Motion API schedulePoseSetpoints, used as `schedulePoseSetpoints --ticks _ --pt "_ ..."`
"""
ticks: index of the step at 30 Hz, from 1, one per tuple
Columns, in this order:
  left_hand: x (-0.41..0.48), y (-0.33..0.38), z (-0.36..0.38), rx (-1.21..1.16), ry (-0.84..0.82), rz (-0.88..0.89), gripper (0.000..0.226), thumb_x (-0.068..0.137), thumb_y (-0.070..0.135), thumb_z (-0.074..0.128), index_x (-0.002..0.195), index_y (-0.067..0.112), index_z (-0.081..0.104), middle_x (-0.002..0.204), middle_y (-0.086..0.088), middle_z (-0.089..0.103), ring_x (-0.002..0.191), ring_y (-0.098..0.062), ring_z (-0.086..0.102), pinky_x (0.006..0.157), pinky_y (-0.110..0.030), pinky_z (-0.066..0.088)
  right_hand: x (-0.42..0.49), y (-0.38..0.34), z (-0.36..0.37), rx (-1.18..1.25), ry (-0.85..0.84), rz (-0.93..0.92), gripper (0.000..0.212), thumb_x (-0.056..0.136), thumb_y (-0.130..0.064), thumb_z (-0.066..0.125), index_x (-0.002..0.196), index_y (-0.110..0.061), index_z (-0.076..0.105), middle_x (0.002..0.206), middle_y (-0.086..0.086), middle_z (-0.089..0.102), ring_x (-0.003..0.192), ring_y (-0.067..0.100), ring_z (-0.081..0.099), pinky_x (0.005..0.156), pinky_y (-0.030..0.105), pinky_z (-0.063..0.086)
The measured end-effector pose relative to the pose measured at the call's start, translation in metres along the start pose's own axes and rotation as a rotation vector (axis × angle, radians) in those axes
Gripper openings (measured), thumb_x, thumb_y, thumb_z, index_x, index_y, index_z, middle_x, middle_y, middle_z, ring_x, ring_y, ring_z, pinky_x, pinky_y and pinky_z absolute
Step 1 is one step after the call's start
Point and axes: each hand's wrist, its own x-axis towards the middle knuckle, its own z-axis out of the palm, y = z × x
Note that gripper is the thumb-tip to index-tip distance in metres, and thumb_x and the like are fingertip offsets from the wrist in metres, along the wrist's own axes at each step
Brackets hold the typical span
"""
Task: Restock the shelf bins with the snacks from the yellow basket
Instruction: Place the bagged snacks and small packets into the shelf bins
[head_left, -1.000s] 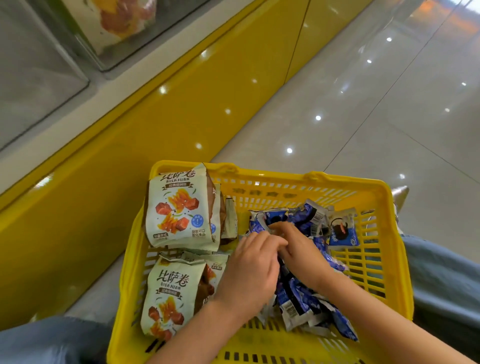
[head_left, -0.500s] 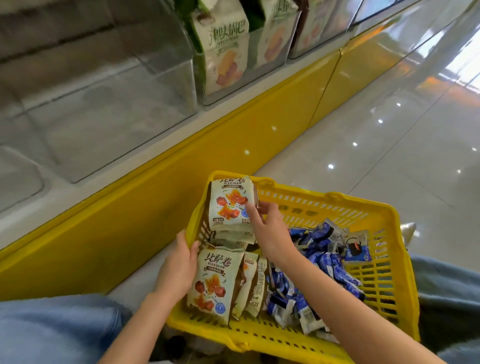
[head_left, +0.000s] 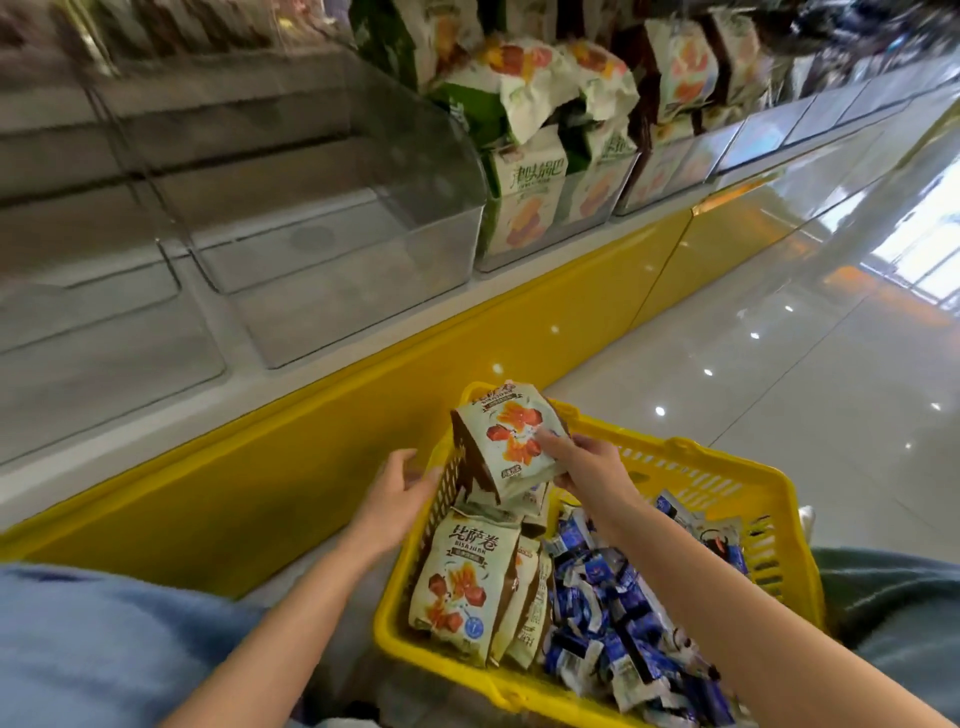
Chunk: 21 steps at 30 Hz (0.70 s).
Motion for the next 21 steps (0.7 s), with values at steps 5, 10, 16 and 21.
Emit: schedulePoseSetpoints --ticks 5,10,16,21 --pt "-0.034 0.043 -0.013 -0.581 -0.288 0.008 0.07 0.075 0.063 0.054 0.131 0.022 0.044 0.128 -0.002 0.057 0.117 -0.02 0.053 0.101 -0.037 0.041 -0.045 -0.024 0.011 -0.065 -0.145 -0.287 0.017 0.088 -0.024 0.061 0.102 -0.016 0.057 0.098 0.007 0.069 0.08 0.012 0.069 0.064 0.022 0.055" --pt "-0.042 0.045 -0.026 -0.776 -0.116 0.033 0.06 0.068 0.036 0.071 0.123 0.02 0.053 0.105 -0.004 0.071 0.097 -0.021 0.068 0.087 -0.041 0.053 -0.063 -0.019 0.026 -0.152 -0.325 -0.382 0.019 0.089 -0.022 0.06 0.106 -0.02 0.052 0.105 -0.004 0.066 0.092 0.009 0.067 0.074 0.023 0.055" --pt "-0.042 0.023 -0.033 -0.805 0.081 0.076 0.055 0.061 0.029 0.075 0.112 0.025 0.056 0.099 0.002 0.073 0.089 -0.013 0.069 0.063 -0.02 0.055 -0.046 0.046 0.021 -0.543 -0.115 -0.117 0.064 0.088 -0.041 0.057 0.137 -0.009 0.031 0.138 0.005 0.041 0.122 0.016 0.047 0.099 0.029 0.044" --pt "-0.043 0.017 -0.028 -0.782 0.054 0.112 0.057 0.061 0.025 0.075 0.114 0.023 0.055 0.101 0.001 0.072 0.092 -0.015 0.069 0.069 -0.024 0.056 -0.042 0.098 0.03 -0.356 -0.19 0.35 0.051 0.085 -0.044 0.062 0.122 -0.012 0.045 0.112 -0.001 0.061 0.099 0.013 0.061 0.079 0.025 0.053"
